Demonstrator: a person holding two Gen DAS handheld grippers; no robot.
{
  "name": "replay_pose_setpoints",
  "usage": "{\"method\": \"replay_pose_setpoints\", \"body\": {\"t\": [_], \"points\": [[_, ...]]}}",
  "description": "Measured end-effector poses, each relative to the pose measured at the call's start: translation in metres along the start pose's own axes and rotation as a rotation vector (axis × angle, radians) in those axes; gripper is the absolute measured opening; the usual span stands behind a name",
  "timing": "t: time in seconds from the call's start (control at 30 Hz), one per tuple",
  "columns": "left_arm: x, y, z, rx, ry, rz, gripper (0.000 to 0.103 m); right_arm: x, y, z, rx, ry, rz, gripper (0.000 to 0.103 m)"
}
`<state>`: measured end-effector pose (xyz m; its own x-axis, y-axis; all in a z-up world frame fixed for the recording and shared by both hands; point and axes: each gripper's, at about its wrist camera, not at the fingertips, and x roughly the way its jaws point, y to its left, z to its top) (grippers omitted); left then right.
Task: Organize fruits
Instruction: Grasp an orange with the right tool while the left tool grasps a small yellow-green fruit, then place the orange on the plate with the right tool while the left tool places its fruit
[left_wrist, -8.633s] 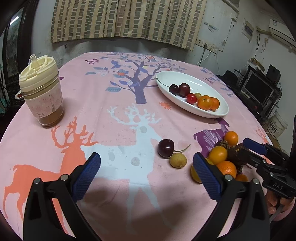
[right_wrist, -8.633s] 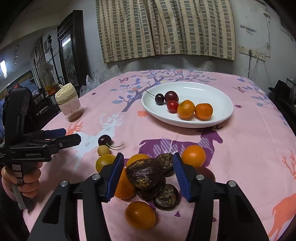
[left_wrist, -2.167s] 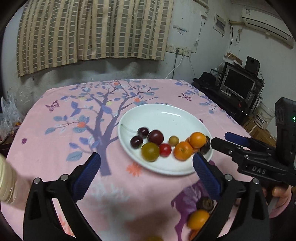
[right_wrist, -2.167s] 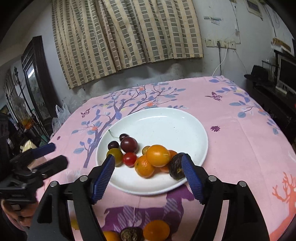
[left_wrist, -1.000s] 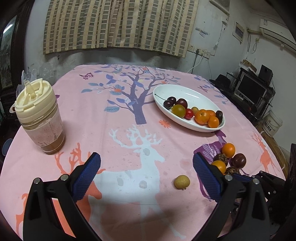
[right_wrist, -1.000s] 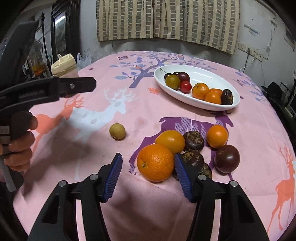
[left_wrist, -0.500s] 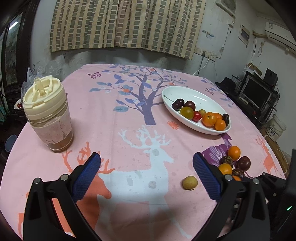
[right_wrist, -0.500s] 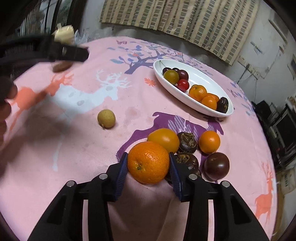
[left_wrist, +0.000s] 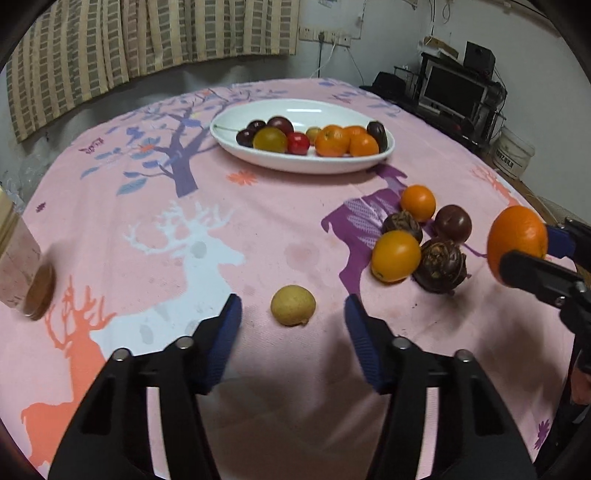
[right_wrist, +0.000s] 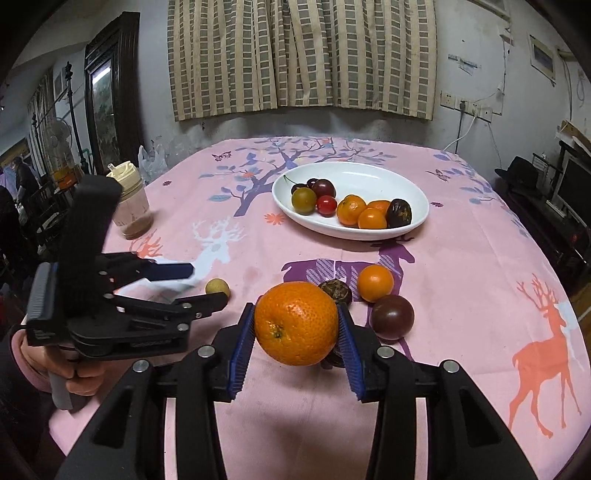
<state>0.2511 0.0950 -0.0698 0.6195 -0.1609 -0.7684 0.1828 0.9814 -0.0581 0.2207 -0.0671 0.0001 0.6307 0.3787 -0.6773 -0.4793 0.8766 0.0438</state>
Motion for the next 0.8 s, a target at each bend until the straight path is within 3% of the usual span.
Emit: {"method": "replay_pose_setpoints", "body": {"t": [0.33,0.43,0.63,0.8], "points": [[0.016,-0.006,0.002,0.013,0.024,-0.008,0.039,-0.001,-0.012,-0.006,0.029,-0.003,0.019,0.044],[0.019,-0.005,0.001,0.009,0.029,-0.004,0.027,-0.001,-0.016,-0.008,0.039,-0.003,0.021,0.044],[0.014,0.004,0.003,-0.045,0.013,-0.036,0.027,0.002,-0.025,-0.009,0.059,0.0,0.032,0.044],[-0.002,0.007,0.029,-0.103,-0.067,-0.076,0.027,0.008,-0.037,0.006,0.06,-0.015,0.044,0.044]]}}
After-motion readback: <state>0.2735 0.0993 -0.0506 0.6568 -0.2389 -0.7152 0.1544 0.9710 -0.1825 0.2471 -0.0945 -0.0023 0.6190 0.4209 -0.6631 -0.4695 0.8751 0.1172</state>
